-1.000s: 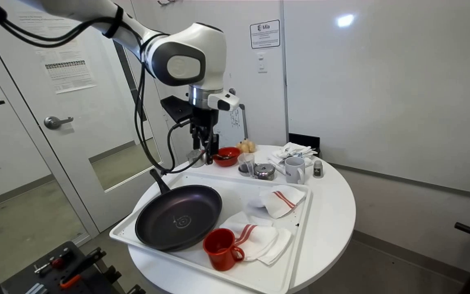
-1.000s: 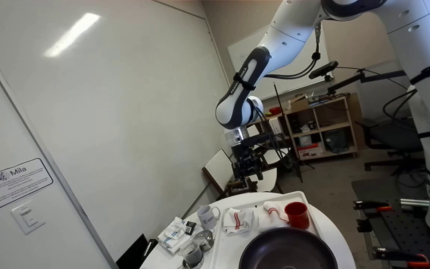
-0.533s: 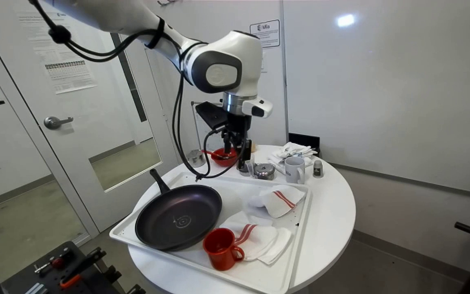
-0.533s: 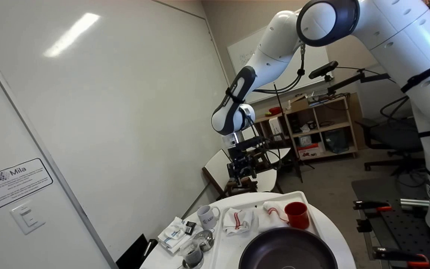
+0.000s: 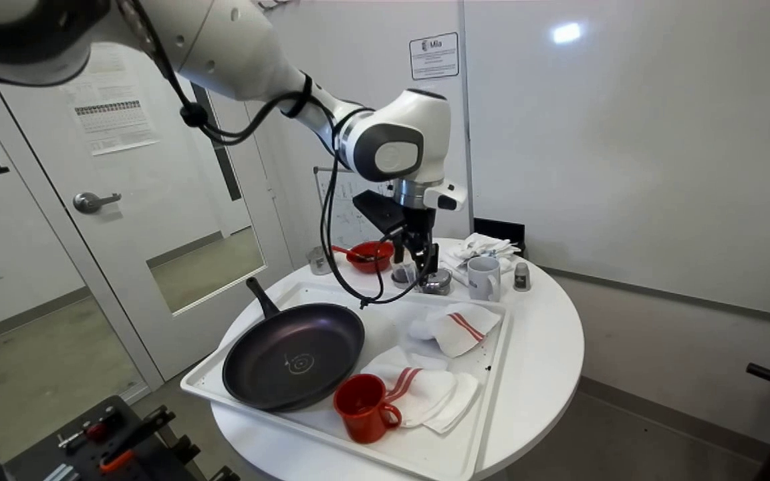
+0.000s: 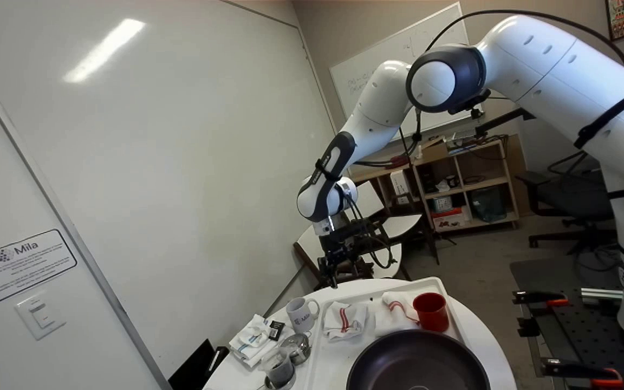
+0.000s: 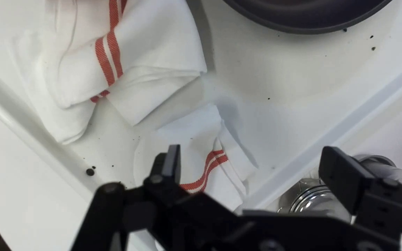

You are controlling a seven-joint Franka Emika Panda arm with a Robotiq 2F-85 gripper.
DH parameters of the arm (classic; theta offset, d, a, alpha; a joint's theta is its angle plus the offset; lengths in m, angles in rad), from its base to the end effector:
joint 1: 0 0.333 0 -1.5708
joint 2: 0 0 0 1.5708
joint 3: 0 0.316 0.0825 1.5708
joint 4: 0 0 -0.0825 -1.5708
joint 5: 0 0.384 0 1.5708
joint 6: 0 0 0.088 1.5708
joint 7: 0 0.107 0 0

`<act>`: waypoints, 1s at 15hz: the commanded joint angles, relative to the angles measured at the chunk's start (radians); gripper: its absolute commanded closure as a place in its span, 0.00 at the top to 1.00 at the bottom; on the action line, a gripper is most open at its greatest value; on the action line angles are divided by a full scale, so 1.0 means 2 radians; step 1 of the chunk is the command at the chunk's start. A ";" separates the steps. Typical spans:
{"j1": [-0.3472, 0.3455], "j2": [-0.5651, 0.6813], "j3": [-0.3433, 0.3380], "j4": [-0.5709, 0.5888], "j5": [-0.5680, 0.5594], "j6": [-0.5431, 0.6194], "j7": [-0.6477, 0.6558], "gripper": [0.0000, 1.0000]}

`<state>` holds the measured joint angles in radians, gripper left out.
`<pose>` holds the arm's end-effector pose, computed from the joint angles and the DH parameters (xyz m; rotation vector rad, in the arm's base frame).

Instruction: Use the white cloth to wipe the inside of the pan

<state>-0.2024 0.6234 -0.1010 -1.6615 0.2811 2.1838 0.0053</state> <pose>0.6479 -0.1845 0.2392 -2.8856 0.6846 0.1028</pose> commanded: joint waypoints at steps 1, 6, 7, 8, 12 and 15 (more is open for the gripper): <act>-0.011 0.061 0.011 0.067 0.000 0.004 -0.001 1.00; -0.028 0.124 0.017 0.135 0.004 -0.008 0.001 1.00; -0.031 0.135 0.018 0.146 0.003 -0.009 0.002 1.00; -0.035 0.144 0.018 0.156 0.003 -0.010 0.003 1.00; -0.041 0.170 0.017 0.187 -0.006 -0.017 0.007 1.00; -0.042 0.191 0.015 0.213 -0.010 -0.036 0.014 1.00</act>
<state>-0.2747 0.9443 -0.0775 -1.3330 0.2785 2.1732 0.0071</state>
